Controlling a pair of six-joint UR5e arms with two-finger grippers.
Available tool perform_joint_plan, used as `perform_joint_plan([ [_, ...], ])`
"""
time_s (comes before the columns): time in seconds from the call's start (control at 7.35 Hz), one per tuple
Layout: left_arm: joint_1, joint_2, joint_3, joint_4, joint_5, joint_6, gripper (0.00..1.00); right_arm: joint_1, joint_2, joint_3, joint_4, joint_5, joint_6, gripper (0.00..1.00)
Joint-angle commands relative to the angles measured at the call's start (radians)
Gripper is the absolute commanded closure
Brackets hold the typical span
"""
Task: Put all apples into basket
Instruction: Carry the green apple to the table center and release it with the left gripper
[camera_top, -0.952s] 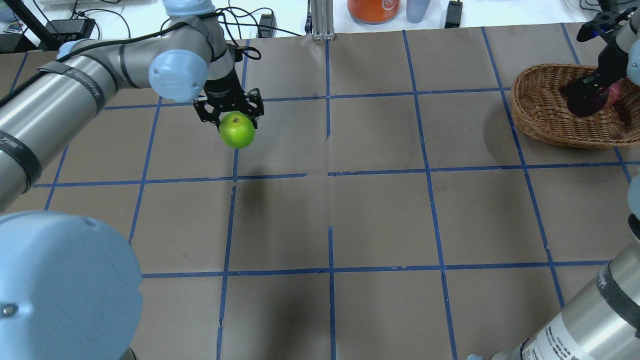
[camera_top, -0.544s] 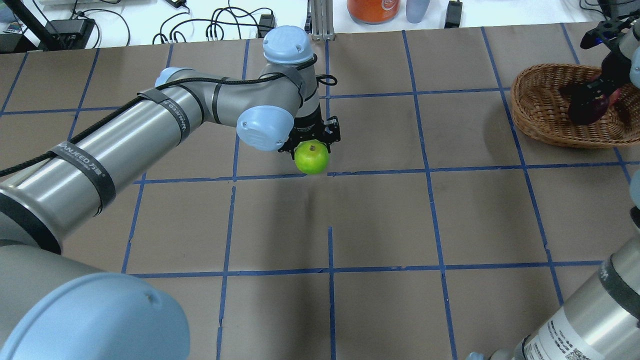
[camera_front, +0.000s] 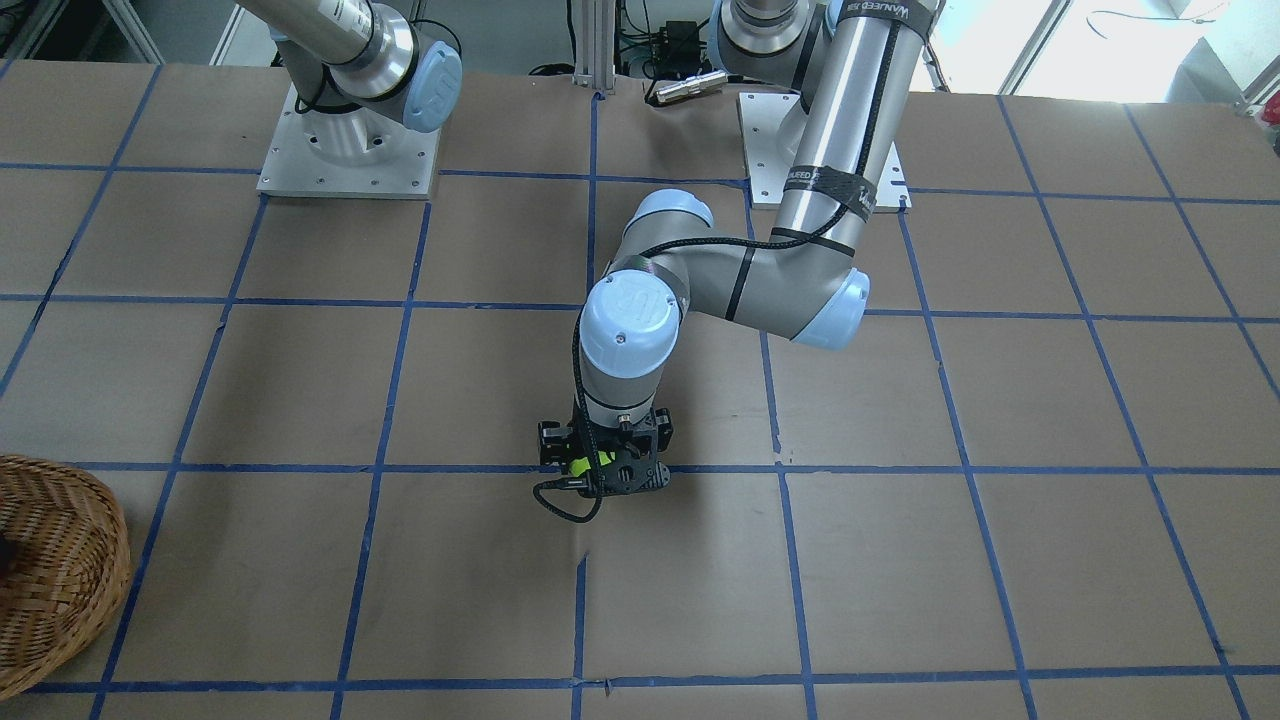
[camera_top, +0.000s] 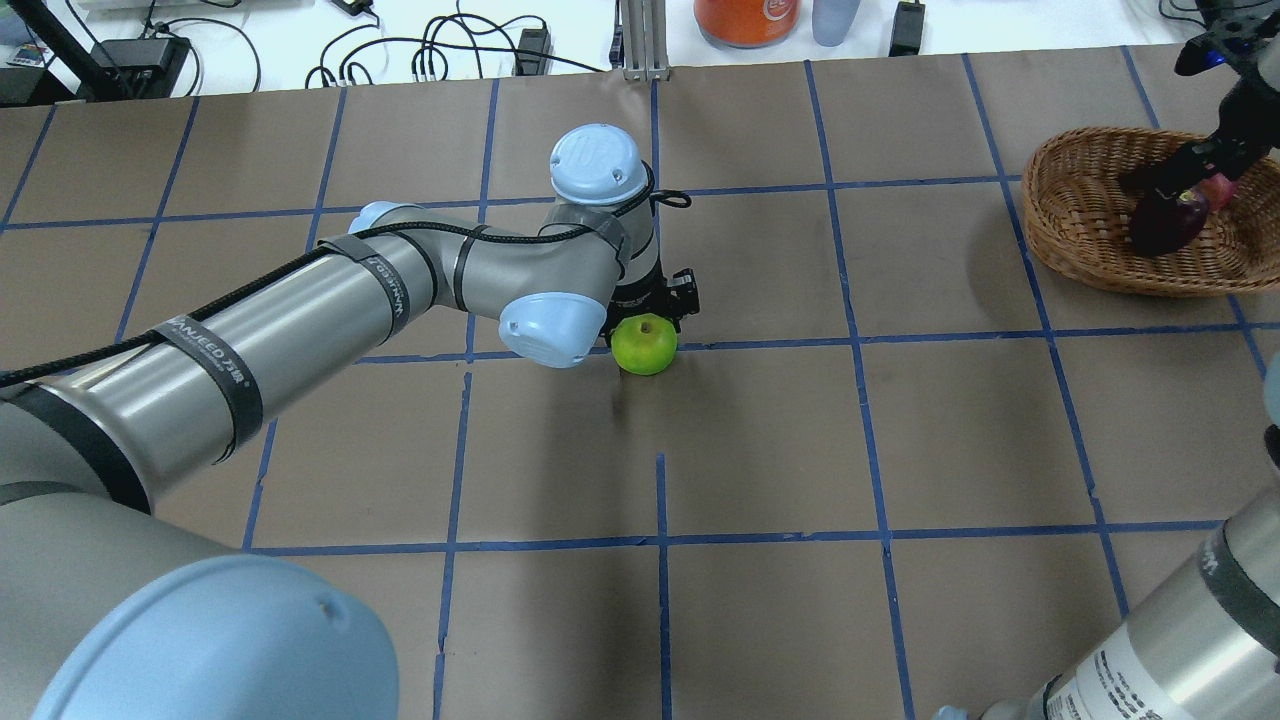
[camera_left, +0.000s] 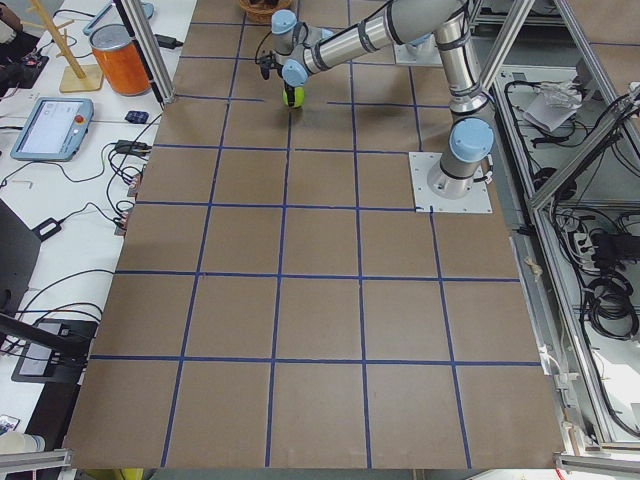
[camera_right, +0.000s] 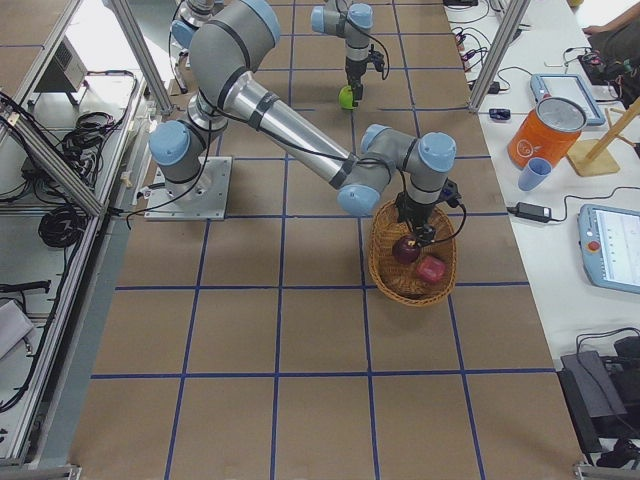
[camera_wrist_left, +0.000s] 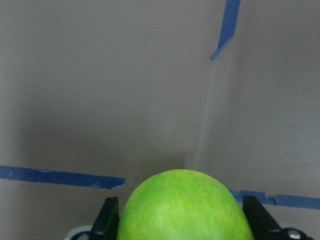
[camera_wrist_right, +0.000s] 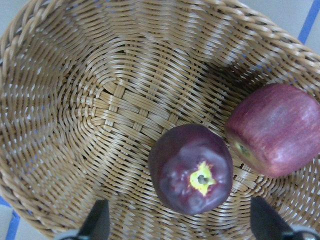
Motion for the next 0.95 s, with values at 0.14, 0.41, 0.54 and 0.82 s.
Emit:
perform_joint_plan([
  [0.14, 0.002, 0.054, 0.003, -0.001, -0.004, -0.028, 0.00, 0.095, -0.075, 0.000, 0.135, 0.002, 0.166, 0.00],
  [0.41, 0.034, 0.167, 0.015, -0.114, 0.001, -0.016, 0.00, 0.179, -0.118, 0.048, 0.158, 0.048, 0.266, 0.00],
  [0.54, 0.065, 0.242, 0.017, -0.206, -0.002, 0.026, 0.00, 0.228, -0.150, 0.094, 0.158, 0.083, 0.341, 0.00],
  [0.82, 0.143, 0.395, 0.017, -0.484, 0.015, 0.132, 0.00, 0.351, -0.193, 0.181, 0.143, 0.117, 0.517, 0.00],
])
